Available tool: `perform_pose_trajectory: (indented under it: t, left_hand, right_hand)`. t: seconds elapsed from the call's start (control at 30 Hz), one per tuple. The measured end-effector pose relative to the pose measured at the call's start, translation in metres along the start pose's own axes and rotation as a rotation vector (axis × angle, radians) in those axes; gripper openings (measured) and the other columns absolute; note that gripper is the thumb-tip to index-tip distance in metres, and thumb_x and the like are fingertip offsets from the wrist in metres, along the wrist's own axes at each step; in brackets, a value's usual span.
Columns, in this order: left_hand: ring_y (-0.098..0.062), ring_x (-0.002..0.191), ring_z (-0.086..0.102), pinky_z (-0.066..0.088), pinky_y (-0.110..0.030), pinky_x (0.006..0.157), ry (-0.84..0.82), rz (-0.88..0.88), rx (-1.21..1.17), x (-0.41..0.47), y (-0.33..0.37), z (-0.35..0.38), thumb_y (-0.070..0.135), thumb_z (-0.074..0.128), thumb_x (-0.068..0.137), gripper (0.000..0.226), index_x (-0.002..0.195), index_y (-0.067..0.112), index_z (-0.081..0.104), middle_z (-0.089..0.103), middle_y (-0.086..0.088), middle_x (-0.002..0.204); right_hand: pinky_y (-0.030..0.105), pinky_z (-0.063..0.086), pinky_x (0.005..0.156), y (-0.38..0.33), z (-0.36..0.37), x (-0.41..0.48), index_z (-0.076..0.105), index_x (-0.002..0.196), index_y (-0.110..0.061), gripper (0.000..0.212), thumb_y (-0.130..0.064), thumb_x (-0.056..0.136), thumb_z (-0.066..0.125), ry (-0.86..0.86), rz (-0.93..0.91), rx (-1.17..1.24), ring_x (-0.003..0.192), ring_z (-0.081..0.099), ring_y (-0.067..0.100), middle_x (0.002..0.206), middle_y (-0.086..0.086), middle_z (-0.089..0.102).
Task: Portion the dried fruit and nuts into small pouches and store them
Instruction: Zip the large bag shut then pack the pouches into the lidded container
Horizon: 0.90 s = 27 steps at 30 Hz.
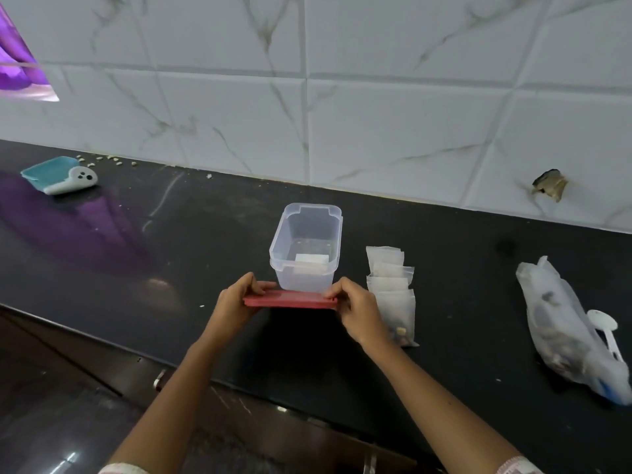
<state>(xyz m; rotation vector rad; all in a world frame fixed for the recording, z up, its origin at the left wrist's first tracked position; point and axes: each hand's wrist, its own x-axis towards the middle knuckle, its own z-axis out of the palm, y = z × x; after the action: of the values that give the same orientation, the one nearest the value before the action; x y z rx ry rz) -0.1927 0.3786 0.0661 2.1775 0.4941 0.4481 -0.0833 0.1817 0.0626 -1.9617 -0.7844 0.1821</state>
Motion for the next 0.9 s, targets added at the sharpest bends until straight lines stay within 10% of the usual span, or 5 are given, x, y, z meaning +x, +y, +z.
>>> perform_pose_trajectory:
  t: [0.27, 0.47, 0.7, 0.9]
  left_hand:
    - [-0.005, 0.109, 0.056, 0.04, -0.023, 0.096, -0.194, 0.094, 0.3, -0.01, -0.025, 0.007, 0.025, 0.043, 0.094, 0.03, 0.083, 0.028, 0.071, 0.065, 0.012, 0.11]
    - [-0.018, 0.137, 0.036, 0.029, -0.03, 0.113, -0.351, 0.211, 0.424, -0.004, -0.043, 0.004, -0.014, 0.036, 0.087, 0.055, 0.13, 0.016, 0.052, 0.041, -0.003, 0.146]
    - [-0.021, 0.12, 0.05, 0.035, -0.023, 0.094, 0.115, -0.008, 0.121, 0.005, -0.003, 0.025, 0.015, 0.044, 0.097, 0.035, 0.131, 0.008, 0.046, 0.051, -0.006, 0.132]
    - [-0.02, 0.12, 0.049, 0.037, -0.019, 0.085, 0.072, -0.108, -0.186, 0.039, 0.04, 0.036, 0.031, 0.037, 0.099, 0.046, 0.142, 0.016, 0.029, 0.048, 0.003, 0.129]
  right_hand:
    - [0.014, 0.043, 0.083, 0.024, 0.014, -0.009, 0.059, 0.078, 0.001, 0.03, 0.023, 0.069, 0.04, -0.097, -0.155, -0.132, 0.09, 0.059, 0.02, 0.091, 0.01, 0.06]
    - [0.031, 0.044, 0.095, 0.03, 0.018, -0.008, 0.06, 0.09, -0.003, 0.028, 0.014, 0.082, 0.04, -0.286, -0.166, -0.273, 0.107, 0.054, 0.021, 0.104, 0.006, 0.056]
    - [0.029, 0.039, 0.1, 0.012, 0.012, 0.016, 0.053, 0.121, -0.014, 0.044, 0.001, 0.079, 0.059, 0.215, -0.216, -0.446, 0.121, 0.043, 0.022, 0.132, 0.007, 0.044]
    - [0.041, 0.028, 0.114, 0.002, 0.001, 0.059, 0.045, 0.137, -0.016, 0.044, -0.01, 0.093, 0.051, -0.074, -0.046, -0.352, 0.14, 0.028, 0.023, 0.154, 0.001, 0.023]
